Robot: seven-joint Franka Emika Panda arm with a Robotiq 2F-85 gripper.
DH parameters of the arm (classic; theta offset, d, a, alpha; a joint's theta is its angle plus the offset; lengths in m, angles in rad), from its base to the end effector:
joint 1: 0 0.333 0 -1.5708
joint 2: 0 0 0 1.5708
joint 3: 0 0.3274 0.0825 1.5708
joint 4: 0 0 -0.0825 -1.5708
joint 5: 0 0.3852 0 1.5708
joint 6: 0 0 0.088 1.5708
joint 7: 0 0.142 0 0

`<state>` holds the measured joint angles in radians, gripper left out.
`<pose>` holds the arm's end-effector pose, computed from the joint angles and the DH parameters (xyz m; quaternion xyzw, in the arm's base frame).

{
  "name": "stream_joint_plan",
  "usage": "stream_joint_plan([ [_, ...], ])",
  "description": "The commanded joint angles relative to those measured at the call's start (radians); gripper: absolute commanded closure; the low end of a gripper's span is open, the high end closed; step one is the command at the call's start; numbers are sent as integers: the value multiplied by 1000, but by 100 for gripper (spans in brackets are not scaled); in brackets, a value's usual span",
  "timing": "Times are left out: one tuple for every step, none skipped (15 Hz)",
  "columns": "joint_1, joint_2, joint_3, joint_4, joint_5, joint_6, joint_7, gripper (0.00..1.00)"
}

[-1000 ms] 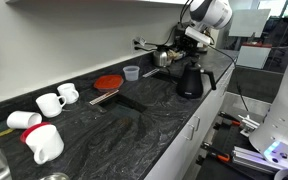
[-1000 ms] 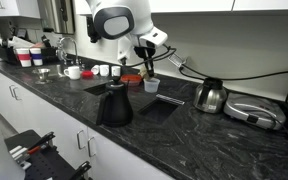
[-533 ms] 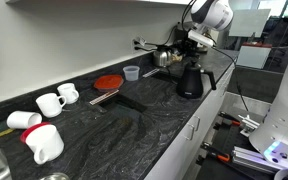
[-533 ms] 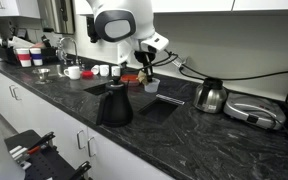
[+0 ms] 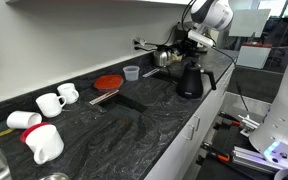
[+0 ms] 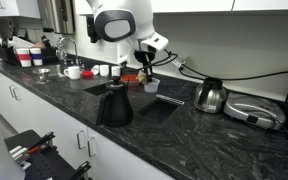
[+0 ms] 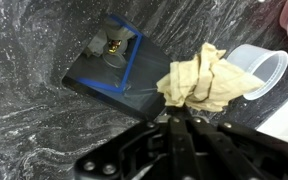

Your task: Pick up the paper and throw it in the bin

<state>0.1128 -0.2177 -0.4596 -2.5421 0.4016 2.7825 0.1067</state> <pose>0.4553 -0.1764 0.3647 -0.8880 0.3821 -0.2202 0.1301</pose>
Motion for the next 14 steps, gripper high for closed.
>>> stream_joint_plan([
  [39, -44, 18, -10, 27, 6, -23, 100],
  [60, -64, 27, -11, 32, 6, -29, 100],
  [83, -82, 34, -11, 36, 0, -34, 100],
  [111, -106, 41, -13, 43, -7, -40, 100],
  [137, -130, 45, -17, 47, -9, -48, 100],
  [169, -156, 46, -19, 58, -24, -55, 100],
  [198, -179, 42, -24, 68, -34, -62, 100],
  [228, -202, 40, -33, 74, -48, -69, 100],
  [255, -225, 36, -46, 81, -67, -82, 100],
  [210, -235, 104, -58, 143, -109, -136, 100],
  [223, -251, 105, -73, 168, -140, -160, 100],
  [174, -204, 149, -43, 159, -109, -117, 99],
  [177, -218, 157, -58, 178, -129, -140, 99],
  [178, -226, 159, -65, 184, -134, -149, 99],
])
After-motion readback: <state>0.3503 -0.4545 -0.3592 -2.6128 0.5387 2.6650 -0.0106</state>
